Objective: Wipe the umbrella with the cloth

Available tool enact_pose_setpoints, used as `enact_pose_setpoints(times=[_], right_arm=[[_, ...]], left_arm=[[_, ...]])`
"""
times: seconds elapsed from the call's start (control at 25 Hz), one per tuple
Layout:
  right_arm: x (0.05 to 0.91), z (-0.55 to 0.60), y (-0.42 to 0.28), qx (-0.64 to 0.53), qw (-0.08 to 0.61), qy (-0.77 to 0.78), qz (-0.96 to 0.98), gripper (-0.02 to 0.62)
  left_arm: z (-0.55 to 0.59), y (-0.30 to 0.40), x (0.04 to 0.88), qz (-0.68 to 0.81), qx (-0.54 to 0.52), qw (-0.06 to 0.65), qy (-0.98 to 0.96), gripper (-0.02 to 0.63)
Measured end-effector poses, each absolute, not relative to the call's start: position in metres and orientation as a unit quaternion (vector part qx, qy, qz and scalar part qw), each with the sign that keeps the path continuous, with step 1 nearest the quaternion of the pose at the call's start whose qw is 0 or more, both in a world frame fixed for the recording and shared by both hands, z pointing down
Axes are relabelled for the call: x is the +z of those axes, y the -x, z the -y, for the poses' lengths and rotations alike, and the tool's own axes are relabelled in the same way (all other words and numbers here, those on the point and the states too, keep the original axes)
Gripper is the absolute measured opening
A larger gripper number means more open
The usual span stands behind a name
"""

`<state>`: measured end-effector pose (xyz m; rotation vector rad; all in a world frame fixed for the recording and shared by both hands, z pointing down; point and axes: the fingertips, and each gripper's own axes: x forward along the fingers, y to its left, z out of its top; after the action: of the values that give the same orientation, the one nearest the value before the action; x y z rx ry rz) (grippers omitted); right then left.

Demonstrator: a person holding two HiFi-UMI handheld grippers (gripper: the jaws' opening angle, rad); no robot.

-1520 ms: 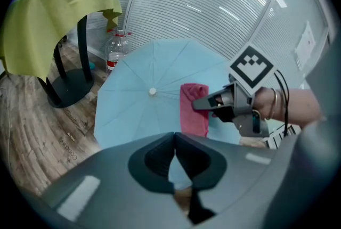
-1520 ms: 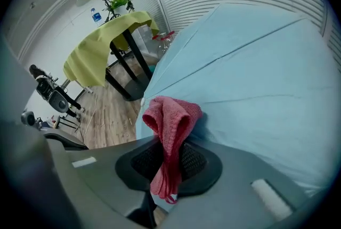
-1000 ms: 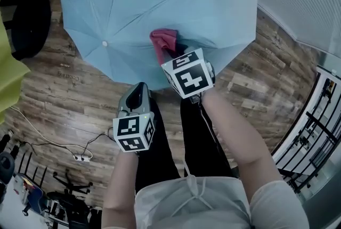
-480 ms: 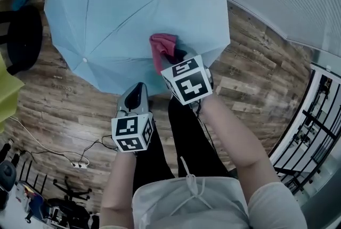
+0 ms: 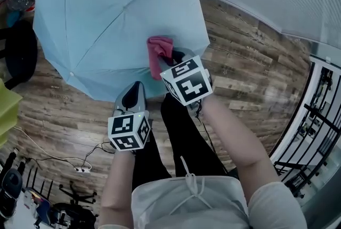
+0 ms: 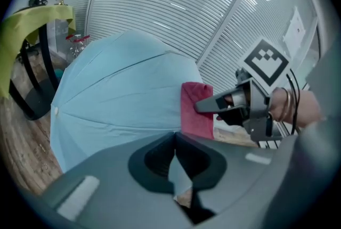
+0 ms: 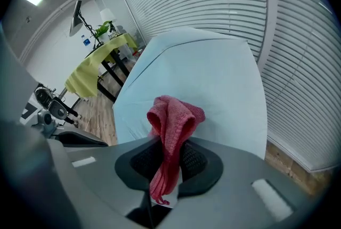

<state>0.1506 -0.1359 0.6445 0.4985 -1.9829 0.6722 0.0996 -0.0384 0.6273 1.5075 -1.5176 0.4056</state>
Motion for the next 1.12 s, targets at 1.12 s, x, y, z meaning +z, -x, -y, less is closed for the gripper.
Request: enact_pose_setpoints(times=[1.12], right_arm=[[0.719, 0.238, -0.306, 0.299, 0.52, -0.27, 0.753, 0.063]], left_arm=[[0.128, -0.216, 0.646, 0.59, 0.195, 0.469, -0.628, 0.008]])
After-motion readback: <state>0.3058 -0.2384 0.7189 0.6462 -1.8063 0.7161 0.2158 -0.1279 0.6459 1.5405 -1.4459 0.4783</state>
